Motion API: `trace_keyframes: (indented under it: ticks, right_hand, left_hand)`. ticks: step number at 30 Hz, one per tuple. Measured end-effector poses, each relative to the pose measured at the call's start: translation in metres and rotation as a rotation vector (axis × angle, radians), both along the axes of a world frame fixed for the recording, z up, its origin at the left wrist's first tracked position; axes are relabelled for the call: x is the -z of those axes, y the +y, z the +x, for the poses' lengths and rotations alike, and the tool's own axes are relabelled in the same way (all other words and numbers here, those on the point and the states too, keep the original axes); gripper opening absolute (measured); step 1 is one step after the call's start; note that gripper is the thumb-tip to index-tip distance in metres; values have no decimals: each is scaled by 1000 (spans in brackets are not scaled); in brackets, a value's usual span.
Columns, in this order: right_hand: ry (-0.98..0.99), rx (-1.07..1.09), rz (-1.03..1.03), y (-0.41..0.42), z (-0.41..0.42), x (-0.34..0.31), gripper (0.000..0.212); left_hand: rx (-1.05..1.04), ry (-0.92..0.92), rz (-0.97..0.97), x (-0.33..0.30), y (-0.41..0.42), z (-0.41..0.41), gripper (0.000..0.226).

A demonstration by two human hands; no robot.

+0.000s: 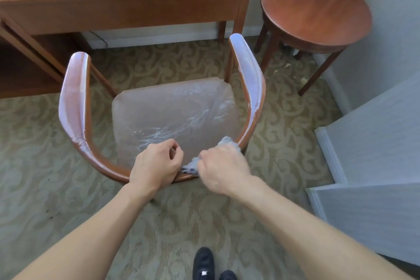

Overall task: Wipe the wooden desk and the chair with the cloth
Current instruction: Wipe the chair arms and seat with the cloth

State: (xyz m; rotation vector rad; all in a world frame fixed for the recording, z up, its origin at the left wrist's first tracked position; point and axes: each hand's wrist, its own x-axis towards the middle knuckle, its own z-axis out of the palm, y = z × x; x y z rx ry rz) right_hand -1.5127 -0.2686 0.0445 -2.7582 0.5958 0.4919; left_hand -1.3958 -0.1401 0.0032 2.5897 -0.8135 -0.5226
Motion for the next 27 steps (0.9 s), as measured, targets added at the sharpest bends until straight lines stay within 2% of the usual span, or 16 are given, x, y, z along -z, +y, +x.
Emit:
trace_keyframes:
  ticks: [2,4,7,10,13,17,22,27]
  right_hand:
    - [59,-28,-108,-39,-6,11,52]
    - [82,29,-132,-76,-9,26,64]
    - [138,-34,-205,-113,4,46,53]
    - [139,-52,-286,-141,26,51,61]
    - [147,18,-231,-155,37,52,55]
    - [131,-1,-191,-141,18,45,62]
    - [30,70,-149,-137,11,54,65]
    - [-27,21,-169,-172,9,66,76]
  left_hand:
    - [2,28,15,1,-1,2,23]
    - [-6,52,41,1,-3,2,23]
    - [-3,65,82,1,-3,3,22]
    - [-7,80,85,2,-2,4,24]
    - [-6,111,121,5,-3,6,24]
    - [39,148,210,5,-14,6,23]
    - [-36,194,46,-3,-114,-15,25]
    - [-289,478,-168,2,-217,-52,40]
